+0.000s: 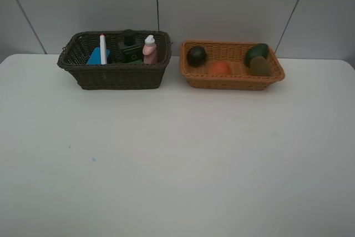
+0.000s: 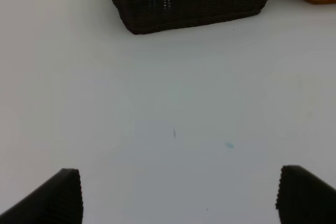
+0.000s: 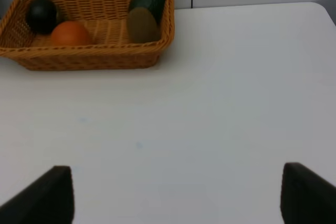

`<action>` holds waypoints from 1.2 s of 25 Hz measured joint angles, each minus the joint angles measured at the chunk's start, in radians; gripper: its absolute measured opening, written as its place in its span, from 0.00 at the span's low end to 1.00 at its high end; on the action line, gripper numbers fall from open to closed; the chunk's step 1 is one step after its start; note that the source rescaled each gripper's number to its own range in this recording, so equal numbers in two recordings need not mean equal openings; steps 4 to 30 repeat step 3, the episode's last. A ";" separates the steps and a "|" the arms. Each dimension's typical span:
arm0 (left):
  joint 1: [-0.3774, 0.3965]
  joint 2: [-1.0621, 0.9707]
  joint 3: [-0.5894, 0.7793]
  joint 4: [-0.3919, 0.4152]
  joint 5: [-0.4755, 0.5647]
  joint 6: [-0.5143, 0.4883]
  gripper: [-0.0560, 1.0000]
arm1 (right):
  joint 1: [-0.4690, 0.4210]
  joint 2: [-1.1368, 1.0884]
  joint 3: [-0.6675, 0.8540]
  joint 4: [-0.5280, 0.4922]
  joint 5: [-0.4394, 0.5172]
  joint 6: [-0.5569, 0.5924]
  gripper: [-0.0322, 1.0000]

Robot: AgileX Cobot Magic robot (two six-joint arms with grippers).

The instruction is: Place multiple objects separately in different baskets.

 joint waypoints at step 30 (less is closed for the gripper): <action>0.000 0.000 0.000 0.000 0.000 0.000 0.91 | 0.000 0.000 0.000 0.000 0.000 0.000 0.98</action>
